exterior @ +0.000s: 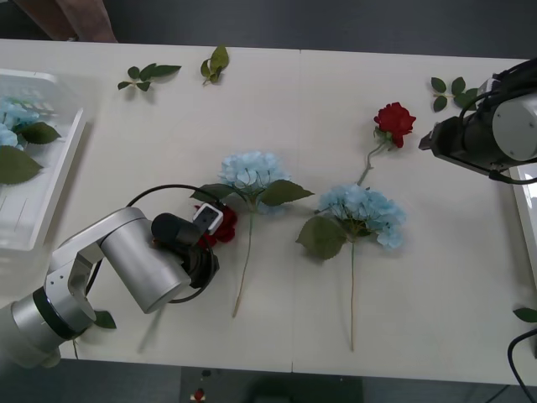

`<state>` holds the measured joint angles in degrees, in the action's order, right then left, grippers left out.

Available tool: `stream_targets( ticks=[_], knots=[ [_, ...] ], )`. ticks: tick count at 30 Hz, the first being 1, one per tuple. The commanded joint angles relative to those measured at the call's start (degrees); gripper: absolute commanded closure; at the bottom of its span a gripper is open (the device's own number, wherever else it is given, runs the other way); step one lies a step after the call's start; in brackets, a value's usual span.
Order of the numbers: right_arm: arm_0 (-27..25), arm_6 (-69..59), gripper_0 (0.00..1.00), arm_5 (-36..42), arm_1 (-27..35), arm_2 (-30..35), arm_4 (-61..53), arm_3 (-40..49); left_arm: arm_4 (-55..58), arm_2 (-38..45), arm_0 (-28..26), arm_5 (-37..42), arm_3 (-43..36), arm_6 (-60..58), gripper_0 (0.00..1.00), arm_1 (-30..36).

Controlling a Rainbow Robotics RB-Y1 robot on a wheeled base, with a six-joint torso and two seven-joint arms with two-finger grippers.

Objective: Put the red flowers into the right box and the blue flowers into the left box

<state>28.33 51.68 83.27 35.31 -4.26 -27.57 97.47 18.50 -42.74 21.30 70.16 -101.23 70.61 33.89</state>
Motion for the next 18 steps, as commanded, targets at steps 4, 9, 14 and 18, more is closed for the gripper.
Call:
stream_targets(
  ticks=[4, 9, 14, 18],
  knots=[
    [3.6, -2.4, 0.0, -3.6, -5.0, -2.7, 4.5, -4.4, 0.1, 0.6, 2.2, -2.9, -1.3, 0.3, 1.0, 0.7],
    [6.3, -2.7, 0.0, -6.1, -6.5, -6.6, 6.6, -9.5, 3.6, 3.9, 2.1, -2.9, -5.8, 0.0, 1.0, 1.4],
    [9.1, -3.2, 0.0, -8.5, -8.1, -9.7, 8.5, -14.7, 11.1, 8.0, 2.1, -2.9, -12.8, -0.9, 1.0, 3.6],
    [10.8, -3.4, 0.0, -10.0, -9.5, -10.9, 9.4, -18.0, 16.2, 10.5, 2.1, -2.9, -17.6, -2.1, 1.0, 5.1]
  ],
)
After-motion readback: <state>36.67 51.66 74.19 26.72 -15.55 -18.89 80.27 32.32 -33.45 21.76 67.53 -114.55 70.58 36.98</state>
